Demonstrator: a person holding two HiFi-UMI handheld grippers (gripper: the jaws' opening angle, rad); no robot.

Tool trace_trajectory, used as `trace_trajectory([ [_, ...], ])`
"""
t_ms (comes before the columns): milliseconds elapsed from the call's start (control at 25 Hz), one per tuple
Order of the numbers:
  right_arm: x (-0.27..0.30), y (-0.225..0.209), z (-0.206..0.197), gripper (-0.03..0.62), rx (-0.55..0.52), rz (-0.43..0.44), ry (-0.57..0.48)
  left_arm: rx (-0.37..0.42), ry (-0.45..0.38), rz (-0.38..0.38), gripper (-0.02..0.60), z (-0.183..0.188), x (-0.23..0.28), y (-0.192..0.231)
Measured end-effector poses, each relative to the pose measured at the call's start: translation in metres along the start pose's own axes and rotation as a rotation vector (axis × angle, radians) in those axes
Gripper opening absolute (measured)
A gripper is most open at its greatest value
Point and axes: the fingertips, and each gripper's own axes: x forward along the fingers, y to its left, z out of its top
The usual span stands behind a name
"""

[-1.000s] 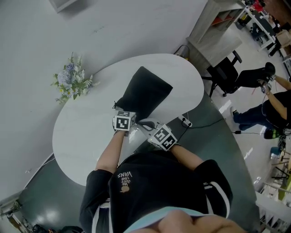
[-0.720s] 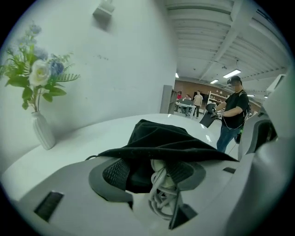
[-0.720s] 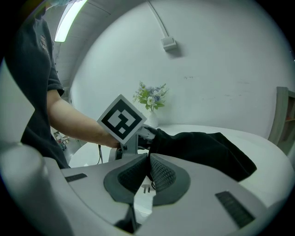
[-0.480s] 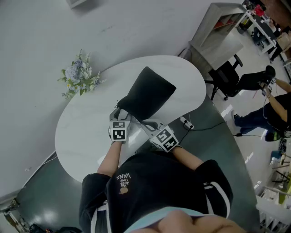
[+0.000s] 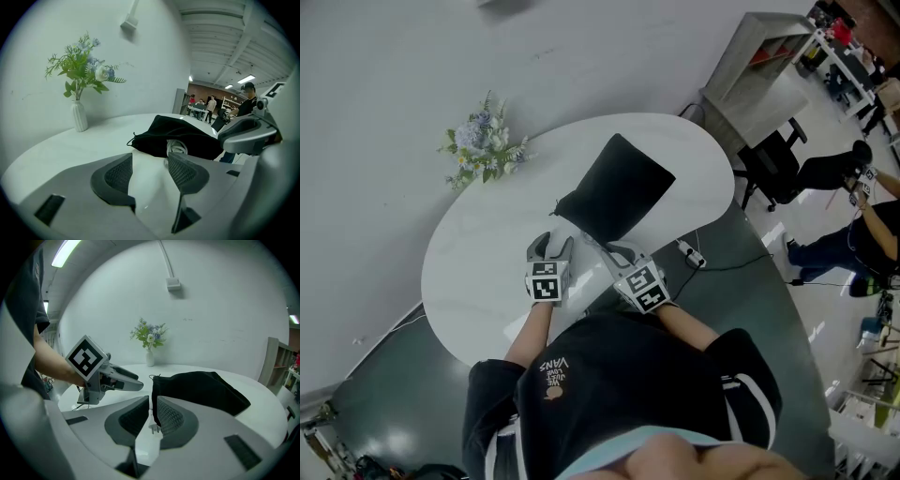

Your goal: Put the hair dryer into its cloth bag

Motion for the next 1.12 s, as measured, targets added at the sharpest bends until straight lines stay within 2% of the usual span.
trace_trajectory([
  [160,0.0,0.008,0.001,0.052,0.017,-0.039,0.002,0.0,-0.027,-0.006,0.255,-0.002,-0.018,0.006],
  [480,-0.003,0.03,0.003,0.052,0.043,-0.059,-0.016,0.002,-0.118,-0.03,0.235,0.009,-0.064,0.011],
  [800,-0.009,0.043,0.03,0.051,0.035,-0.106,-0.09,0.033,-0.238,-0.011,0.128,0.029,-0.106,0.025],
  [920,-0.012,0.048,0.047,0.051,0.046,-0.102,-0.144,0.039,-0.28,-0.001,0.075,0.037,-0.119,0.03],
  [1120,-0.024,0.059,0.078,0.049,0.063,-0.092,-0.23,0.037,-0.366,-0.002,0.029,0.05,-0.147,0.032],
])
